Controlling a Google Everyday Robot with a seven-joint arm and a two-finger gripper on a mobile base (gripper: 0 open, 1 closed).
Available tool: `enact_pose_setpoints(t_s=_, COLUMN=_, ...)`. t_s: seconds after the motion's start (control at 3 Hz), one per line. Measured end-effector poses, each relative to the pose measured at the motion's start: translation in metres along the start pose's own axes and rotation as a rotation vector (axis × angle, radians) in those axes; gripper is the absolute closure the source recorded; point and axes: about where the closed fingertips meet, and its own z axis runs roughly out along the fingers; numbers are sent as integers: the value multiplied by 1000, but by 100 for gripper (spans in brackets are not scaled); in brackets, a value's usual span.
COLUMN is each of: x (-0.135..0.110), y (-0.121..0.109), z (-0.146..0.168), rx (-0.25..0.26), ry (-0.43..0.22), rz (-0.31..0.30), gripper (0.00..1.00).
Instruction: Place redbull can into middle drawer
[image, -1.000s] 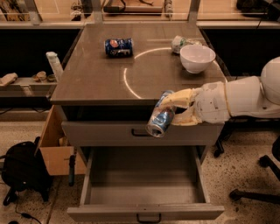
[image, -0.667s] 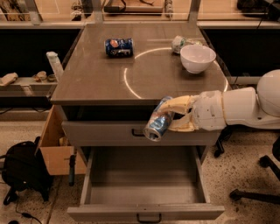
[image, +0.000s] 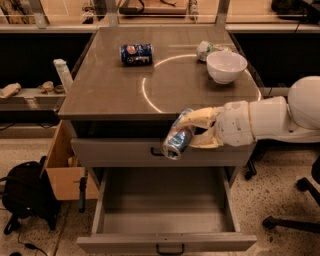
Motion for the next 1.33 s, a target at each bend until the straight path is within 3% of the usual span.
enact_pose_setpoints(t_s=0.67, x=16, y=30, z=21, rx=-53, ry=65, rz=40, gripper=100)
enact_pose_setpoints(t_s=1.33, x=1, y=63, z=21, rx=-67, ry=79, rz=104, gripper=100)
